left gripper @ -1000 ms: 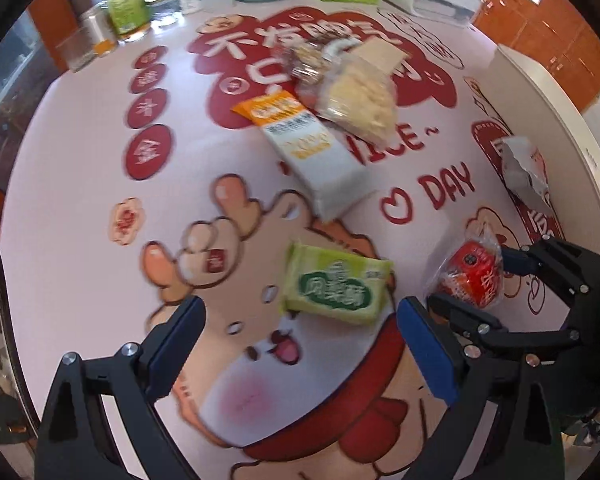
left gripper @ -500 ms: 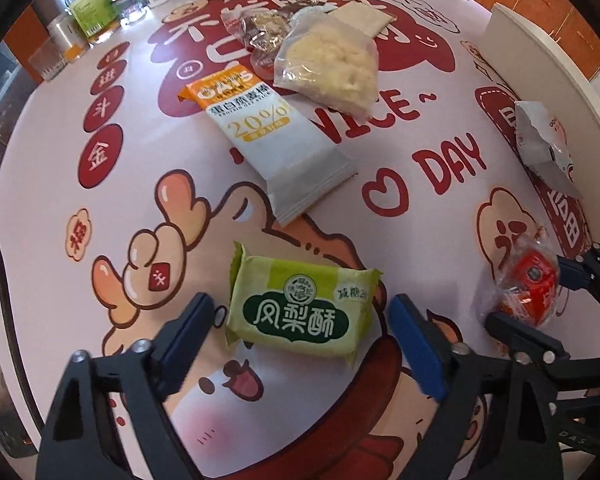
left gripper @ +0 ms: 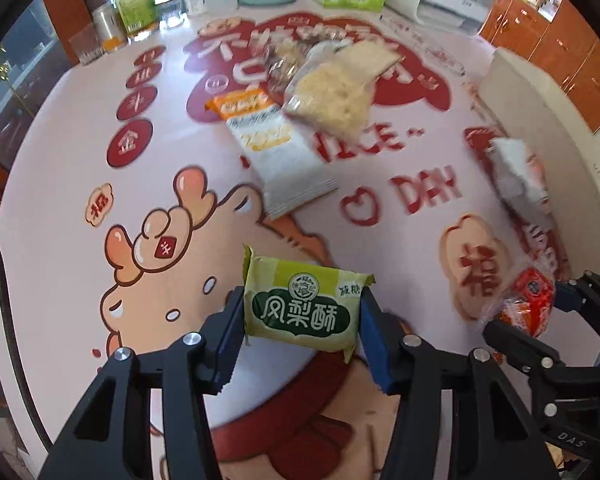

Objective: Organize snacks
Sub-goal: 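Carry the green packet and red-labelled bag over the tray and release them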

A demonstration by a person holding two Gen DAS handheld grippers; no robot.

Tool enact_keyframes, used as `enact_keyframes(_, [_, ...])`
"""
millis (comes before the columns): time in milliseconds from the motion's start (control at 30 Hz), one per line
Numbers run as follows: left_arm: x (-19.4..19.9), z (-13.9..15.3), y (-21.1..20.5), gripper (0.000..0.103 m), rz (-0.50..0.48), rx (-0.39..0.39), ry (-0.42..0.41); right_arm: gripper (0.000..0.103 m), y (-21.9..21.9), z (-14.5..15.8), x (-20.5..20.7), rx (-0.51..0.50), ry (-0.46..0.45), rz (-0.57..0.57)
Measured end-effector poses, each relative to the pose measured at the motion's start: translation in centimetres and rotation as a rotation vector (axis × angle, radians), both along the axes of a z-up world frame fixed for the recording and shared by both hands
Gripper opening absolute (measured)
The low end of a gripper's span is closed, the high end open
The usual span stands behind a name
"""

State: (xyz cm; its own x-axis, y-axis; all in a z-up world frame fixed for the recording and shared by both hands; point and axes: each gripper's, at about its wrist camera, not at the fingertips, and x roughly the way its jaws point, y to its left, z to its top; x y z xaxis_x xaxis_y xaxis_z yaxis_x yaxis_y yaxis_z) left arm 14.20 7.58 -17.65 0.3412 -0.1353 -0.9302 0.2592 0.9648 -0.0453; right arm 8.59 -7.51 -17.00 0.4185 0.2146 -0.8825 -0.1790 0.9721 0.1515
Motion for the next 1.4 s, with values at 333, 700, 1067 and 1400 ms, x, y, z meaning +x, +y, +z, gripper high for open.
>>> enact_keyframes(333, [-1.8,10.2,-7.0,0.052,-0.059,-0.095,-0.179,0.055,-5.2,6.7,-2.3,0.070,-0.131,-0.018])
enact_keyframes(700, [-1.4,17.0,-20.0,0.052,-0.154,-0.207,-0.275,0.055,-17.0,12.7,-4.0,0.096,-0.293,-0.110])
enact_keyframes(1067, [0.0,16.2,-32.2,0.052,-0.241,-0.186,-0.239,0.055,-27.5,10.8,-4.6,0.026,-0.265,-0.242])
enact_keyframes(1400, [3.2,15.4,-37.3,0.052,-0.201,-0.088,-0.231,0.056,-31.1,10.5,-3.9,0.081,-0.247,-0.260])
